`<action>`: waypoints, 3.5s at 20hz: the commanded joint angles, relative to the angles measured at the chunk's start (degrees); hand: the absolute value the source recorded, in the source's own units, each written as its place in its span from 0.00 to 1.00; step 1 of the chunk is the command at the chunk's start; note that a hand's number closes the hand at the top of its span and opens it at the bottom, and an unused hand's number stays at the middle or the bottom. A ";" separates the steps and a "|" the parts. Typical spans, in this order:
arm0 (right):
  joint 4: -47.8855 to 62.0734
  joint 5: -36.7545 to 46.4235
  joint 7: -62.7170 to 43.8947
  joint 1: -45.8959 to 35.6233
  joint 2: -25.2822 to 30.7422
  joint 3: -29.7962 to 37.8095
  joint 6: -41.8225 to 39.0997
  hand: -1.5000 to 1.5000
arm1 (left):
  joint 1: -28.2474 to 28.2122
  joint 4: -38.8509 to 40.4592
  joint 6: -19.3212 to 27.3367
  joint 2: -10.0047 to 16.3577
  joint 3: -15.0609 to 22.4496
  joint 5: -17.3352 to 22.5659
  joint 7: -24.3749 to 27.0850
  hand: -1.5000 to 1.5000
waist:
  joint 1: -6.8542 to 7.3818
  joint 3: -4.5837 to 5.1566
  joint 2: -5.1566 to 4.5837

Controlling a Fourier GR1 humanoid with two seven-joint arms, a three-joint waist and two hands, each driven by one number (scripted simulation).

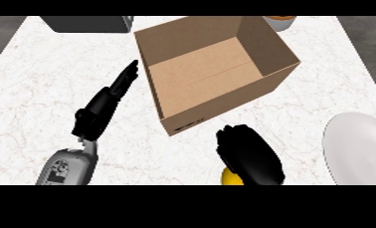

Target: Pick the sweet potato from the plate and place it in the cardboard box

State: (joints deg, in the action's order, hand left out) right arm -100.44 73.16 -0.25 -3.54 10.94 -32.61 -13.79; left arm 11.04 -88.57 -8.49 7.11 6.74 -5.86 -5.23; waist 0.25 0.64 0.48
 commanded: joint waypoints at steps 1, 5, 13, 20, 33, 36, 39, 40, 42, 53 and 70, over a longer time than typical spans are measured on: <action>-9.41 3.38 -2.92 2.79 -1.47 -3.99 1.64 1.00 | 0.35 -0.48 -1.08 0.94 -1.93 1.50 -1.15 0.50 | -0.64 -0.62 -0.26; -16.85 1.15 -3.43 0.97 -3.08 -3.20 -3.65 1.00 | -1.72 -3.04 -0.25 0.14 -0.71 0.06 -0.46 0.50 | -0.30 -0.63 -0.29; -42.59 -5.82 -9.83 4.30 -6.69 -6.36 -19.25 1.00 | 0.87 3.84 1.45 -1.72 -0.73 -2.12 2.80 0.50 | -0.95 -0.58 -0.39; -46.33 -11.03 -20.24 1.06 -10.89 -2.80 -20.76 1.00 | -0.21 1.34 -0.36 -0.12 -1.78 -0.96 2.28 0.50 | -0.39 -0.60 -0.43; -28.06 -25.47 -32.88 -27.76 -10.94 16.98 -19.56 1.00 | -2.59 -1.67 -0.98 -1.07 0.09 -1.84 1.07 0.50 | 0.60 -0.61 -0.56; -20.64 -27.24 -34.08 -32.79 -10.94 17.66 -14.94 1.00 | 1.15 -0.21 0.06 -2.54 -0.54 -1.94 -2.31 0.50 | 0.29 -0.62 -0.54; -15.31 -30.54 -38.05 -40.81 -10.94 19.60 -14.07 1.00 | -0.20 1.52 0.82 -3.17 0.41 -3.69 0.88 0.50 | 0.26 -0.60 -0.50; -12.50 -29.57 -33.03 -39.95 -10.94 23.24 -12.70 1.00 | -1.69 -1.99 -1.24 -2.18 -0.31 -1.30 -0.89 0.50 | 0.40 -0.62 -0.52; -5.91 -27.83 -29.77 -42.13 -10.94 24.00 -10.20 1.00 | 0.89 -1.51 -2.02 -1.57 -1.84 -0.26 -1.98 0.50 | 0.42 -0.62 -0.59; 14.37 -20.19 -20.01 -47.72 -8.63 23.86 -2.43 1.00 | 0.87 -2.17 -1.59 -1.80 -1.86 -2.14 -3.39 0.50 | 0.28 -0.63 -0.53; 42.85 -33.00 -9.53 -46.37 -10.93 26.38 14.98 0.00 | 1.83 1.59 -1.55 -3.26 -1.71 -3.10 -0.07 0.50 | 0.41 -0.64 -0.69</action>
State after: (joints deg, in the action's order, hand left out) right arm -60.28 44.19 -13.93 -50.49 0.08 -7.22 -2.24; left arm 11.61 -88.94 -10.57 4.41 5.13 -8.27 -5.62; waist 1.09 0.00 -0.27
